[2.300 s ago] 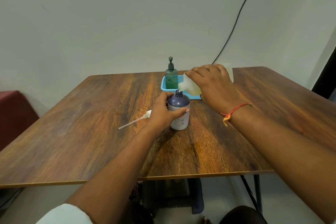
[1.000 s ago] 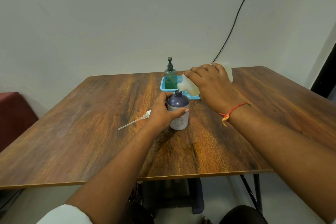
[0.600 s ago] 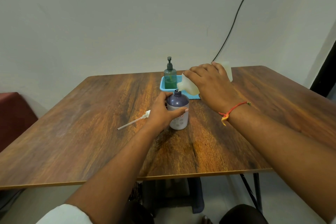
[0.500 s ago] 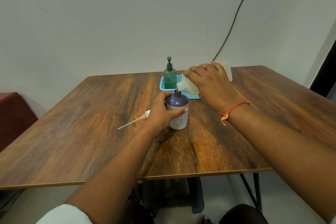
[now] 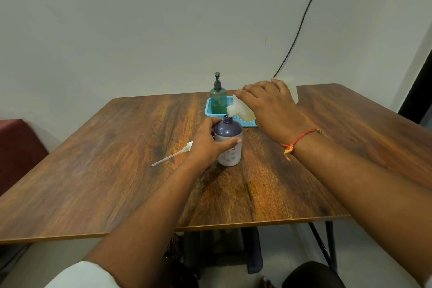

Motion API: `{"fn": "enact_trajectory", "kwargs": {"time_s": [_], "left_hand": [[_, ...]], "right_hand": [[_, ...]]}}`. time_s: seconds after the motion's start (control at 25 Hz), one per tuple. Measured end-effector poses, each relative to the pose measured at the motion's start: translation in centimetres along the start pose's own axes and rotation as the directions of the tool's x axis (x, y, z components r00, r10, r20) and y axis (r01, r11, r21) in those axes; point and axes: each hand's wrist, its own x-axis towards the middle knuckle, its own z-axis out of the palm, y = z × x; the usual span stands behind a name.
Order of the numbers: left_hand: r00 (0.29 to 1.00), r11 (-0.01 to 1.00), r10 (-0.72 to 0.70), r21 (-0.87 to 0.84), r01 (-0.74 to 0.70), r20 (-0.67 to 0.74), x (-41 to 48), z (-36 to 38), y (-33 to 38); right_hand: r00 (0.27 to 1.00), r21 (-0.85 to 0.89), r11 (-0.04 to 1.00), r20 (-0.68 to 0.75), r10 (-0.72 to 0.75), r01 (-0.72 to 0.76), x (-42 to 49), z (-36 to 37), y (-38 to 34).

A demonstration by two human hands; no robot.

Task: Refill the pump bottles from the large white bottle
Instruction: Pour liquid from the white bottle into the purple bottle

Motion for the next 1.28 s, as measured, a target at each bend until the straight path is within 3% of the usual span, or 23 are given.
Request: {"fn": "enact_trajectory", "kwargs": {"time_s": [1.28], "left_hand": [[1.000, 1.000, -0.027, -0.002, 0.027, 0.006, 0.09, 0.02, 0.06]], "right_hand": [[1.000, -0.004, 1.000, 0.011, -0.012, 0.013, 0.17, -0.33, -0.07]]}}
